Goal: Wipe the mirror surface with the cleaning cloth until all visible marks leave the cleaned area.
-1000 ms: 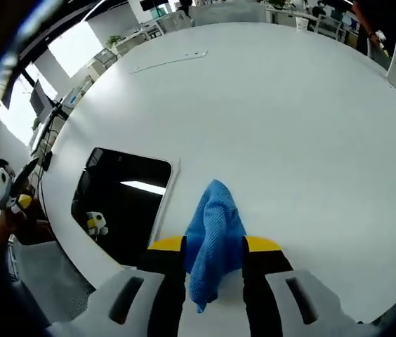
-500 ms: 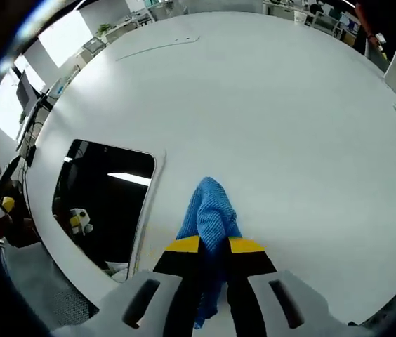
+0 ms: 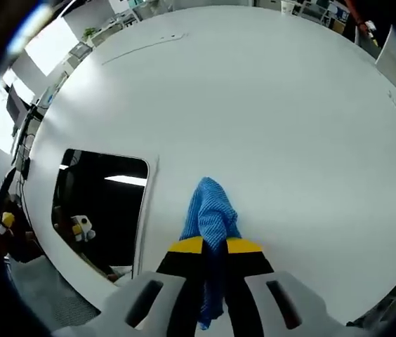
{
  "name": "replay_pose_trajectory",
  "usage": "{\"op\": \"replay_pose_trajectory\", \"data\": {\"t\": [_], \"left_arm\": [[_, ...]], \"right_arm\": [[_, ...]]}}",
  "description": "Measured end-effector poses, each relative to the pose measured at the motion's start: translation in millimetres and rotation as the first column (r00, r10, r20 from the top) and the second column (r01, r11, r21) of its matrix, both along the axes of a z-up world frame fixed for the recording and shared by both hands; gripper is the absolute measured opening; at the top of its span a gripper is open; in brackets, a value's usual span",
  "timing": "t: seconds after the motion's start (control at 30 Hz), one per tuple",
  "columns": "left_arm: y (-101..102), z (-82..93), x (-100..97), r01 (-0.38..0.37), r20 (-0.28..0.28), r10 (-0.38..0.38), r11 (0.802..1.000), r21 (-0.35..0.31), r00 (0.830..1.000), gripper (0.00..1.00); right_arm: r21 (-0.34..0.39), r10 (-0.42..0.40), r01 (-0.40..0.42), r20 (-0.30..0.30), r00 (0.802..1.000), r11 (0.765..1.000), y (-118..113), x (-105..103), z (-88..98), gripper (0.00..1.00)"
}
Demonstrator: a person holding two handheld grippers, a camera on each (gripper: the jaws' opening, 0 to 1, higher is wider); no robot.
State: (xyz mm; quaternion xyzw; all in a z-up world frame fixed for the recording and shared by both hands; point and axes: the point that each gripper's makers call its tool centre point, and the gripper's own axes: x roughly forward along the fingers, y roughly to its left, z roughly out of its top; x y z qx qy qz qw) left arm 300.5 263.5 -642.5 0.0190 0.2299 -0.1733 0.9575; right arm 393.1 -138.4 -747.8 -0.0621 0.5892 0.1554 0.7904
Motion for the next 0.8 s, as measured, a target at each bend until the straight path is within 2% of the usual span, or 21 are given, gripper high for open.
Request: {"op": "replay_pose_trajectory", "data": {"t": [0.13, 0.27, 0.33, 0.4, 0.43, 0.53, 0.6, 0.63, 0.8], "left_arm": [[1.0, 2.1, -1.8, 0.007, 0.004, -0.007, 1.0, 0.005, 1.0, 0.99], [2.8, 2.6, -6.3, 0.007, 0.003, -0.007, 1.0, -0.001, 1.0, 0.99], [3.0, 2.8, -7.7, 0.007, 0.002, -0.007, 1.0, -0.006, 1.0, 0.99], [2.5, 5.1, -9.2, 0.003, 0.006, -0.003, 1.0, -0.024, 1.0, 0.99], [1.7, 10.0, -8.5, -0.01, 0.024, 0.011, 0.998, -0.062, 1.0, 0.99], [2.0, 10.6, -9.9, -0.009, 0.028, 0.011, 0.998, -0.067, 1.0, 0.99], [1.9, 9.2, -10.7, 0.0, 0.026, 0.002, 0.998, -0.055, 1.0, 0.99], [1.8, 8.9, -11.1, 0.005, 0.026, -0.003, 0.999, -0.048, 1.0, 0.99], [1.4, 9.7, -13.1, 0.015, 0.028, -0.014, 0.999, -0.038, 1.0, 0.99]], "right_arm": [[0.001, -0.004, 0.005, -0.002, 1.0, 1.0, 3.9, 0.5, 8.3, 0.02], [0.01, 0.007, -0.007, 0.01, 1.0, 1.0, 12.3, 9.9, 19.8, 0.02], [0.037, -0.007, 0.006, 0.008, 1.0, 0.999, 19.5, 14.9, 24.1, 0.02], [0.066, -0.024, 0.022, 0.017, 1.0, 0.998, 27.9, 21.1, 29.0, 0.02], [0.076, -0.018, 0.016, 0.024, 1.0, 0.997, 31.8, 23.7, 30.3, 0.02], [0.079, -0.017, 0.015, 0.02, 1.0, 0.997, 39.8, 30.5, 28.9, 0.02], [0.109, -0.03, 0.029, 0.006, 1.0, 0.994, 48.2, 34.0, 26.9, 0.02], [0.11, -0.052, 0.052, -0.007, 0.999, 0.993, 50.6, 35.5, 25.8, 0.02], [0.103, -0.042, 0.043, -0.02, 0.999, 0.994, 65.1, 38.0, 23.0, 0.02]]}}
